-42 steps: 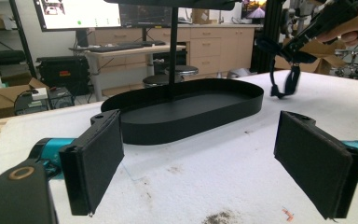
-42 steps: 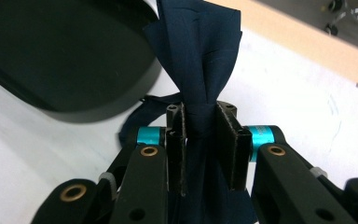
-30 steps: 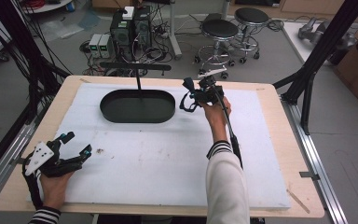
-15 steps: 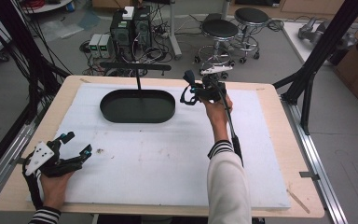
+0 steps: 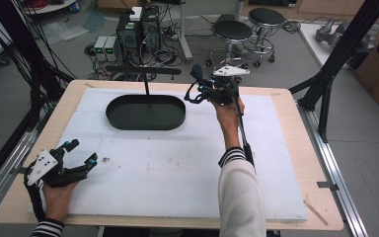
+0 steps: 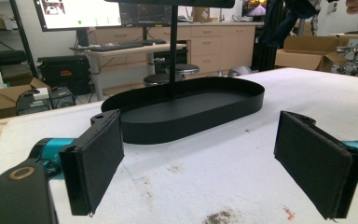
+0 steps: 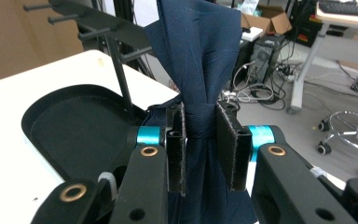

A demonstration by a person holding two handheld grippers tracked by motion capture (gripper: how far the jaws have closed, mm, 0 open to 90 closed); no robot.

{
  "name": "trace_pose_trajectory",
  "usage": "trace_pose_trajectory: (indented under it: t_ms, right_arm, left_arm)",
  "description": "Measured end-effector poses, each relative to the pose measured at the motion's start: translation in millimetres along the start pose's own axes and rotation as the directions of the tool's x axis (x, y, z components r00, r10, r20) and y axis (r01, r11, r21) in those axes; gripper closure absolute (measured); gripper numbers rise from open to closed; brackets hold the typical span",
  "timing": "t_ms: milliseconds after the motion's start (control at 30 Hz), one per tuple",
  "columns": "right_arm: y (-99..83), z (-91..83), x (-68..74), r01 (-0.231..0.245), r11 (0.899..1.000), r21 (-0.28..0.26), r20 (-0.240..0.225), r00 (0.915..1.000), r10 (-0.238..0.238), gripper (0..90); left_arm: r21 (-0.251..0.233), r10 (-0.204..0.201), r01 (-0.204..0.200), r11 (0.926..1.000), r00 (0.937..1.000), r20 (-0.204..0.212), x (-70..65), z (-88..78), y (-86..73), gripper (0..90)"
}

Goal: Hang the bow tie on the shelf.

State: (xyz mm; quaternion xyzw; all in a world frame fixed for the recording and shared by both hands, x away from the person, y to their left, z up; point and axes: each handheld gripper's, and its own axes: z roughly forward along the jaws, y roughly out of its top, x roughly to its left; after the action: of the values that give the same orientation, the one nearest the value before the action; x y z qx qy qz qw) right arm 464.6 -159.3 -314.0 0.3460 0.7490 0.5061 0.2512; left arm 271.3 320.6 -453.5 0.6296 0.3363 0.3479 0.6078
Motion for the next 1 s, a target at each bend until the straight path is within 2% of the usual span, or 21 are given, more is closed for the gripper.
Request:
trace_pose_trajectory:
  t_ms: [467, 733, 800, 1000]
  right_arm:
    - [12.2, 1.5, 11.5, 0.008, 0.999, -0.043, -0.035, 0.9994, -0.009, 74.7]
    - [28.1, 14.4, 26.2, 0.024, 0.998, -0.051, -0.079, 0.9964, -0.028, 74.8]
    - [31.3, 18.3, 30.6, 0.043, 0.997, -0.056, -0.076, 0.9960, -0.047, 74.7]
    - [36.4, 30.5, 37.9, 0.033, 0.998, -0.056, -0.088, 0.9954, -0.038, 74.8]
  left_arm:
    - [0.003, 0.001, -0.001, 1.0000, 1.0000, -0.004, -0.1, 0.7, 0.1, 16.0]
    - [0.003, 0.001, -0.001, 1.0000, 1.0000, -0.003, 0.0, 0.7, 0.1, 16.1]
    - [0.004, 0.001, -0.001, 1.0000, 1.0000, -0.003, 0.1, 0.7, 0.1, 16.1]
    - [0.002, -0.003, 0.003, 1.0000, 1.0000, -0.002, 0.3, 0.7, 0.0, 16.1]
